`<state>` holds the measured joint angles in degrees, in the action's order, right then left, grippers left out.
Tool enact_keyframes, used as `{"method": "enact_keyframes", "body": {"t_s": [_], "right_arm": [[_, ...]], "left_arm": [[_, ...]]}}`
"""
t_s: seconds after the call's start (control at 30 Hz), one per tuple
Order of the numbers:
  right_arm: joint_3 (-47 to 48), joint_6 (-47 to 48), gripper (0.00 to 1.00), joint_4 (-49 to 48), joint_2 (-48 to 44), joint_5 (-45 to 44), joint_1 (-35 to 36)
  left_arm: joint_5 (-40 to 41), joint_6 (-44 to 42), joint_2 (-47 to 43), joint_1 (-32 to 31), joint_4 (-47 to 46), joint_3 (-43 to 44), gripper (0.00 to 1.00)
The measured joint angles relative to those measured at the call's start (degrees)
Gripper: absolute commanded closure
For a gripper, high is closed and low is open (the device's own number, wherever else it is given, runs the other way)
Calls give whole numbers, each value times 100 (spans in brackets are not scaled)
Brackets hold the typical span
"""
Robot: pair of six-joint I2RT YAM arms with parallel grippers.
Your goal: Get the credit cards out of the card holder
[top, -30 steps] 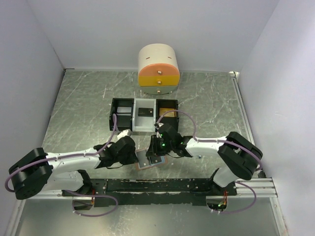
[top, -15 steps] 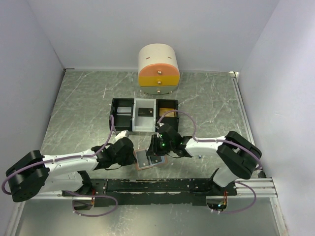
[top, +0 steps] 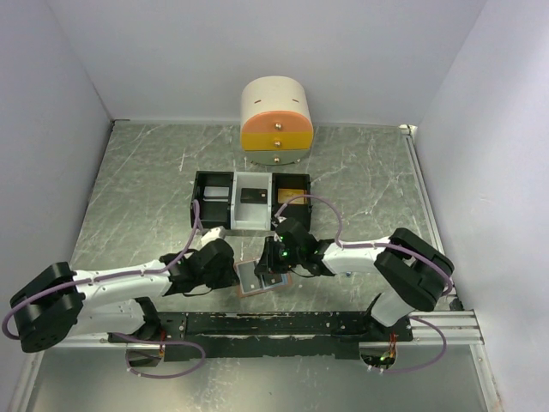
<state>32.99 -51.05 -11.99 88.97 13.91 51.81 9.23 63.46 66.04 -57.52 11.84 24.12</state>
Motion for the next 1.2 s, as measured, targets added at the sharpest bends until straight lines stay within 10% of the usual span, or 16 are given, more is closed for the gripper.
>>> {"method": "enact_keyframes", "body": {"t_s": [0.4, 0.73, 1.2], "right_arm": [[-177, -164, 81, -192, 0, -35, 0], [-177, -273, 81, -181, 0, -81, 0], [-444, -584, 83, -621, 4, 391, -240]], "left_arm": [[164, -116, -645, -9, 190, 85, 58], [-162, -350, 210, -20, -308, 81, 81], [50, -142, 197, -162, -136, 66, 86]]}}
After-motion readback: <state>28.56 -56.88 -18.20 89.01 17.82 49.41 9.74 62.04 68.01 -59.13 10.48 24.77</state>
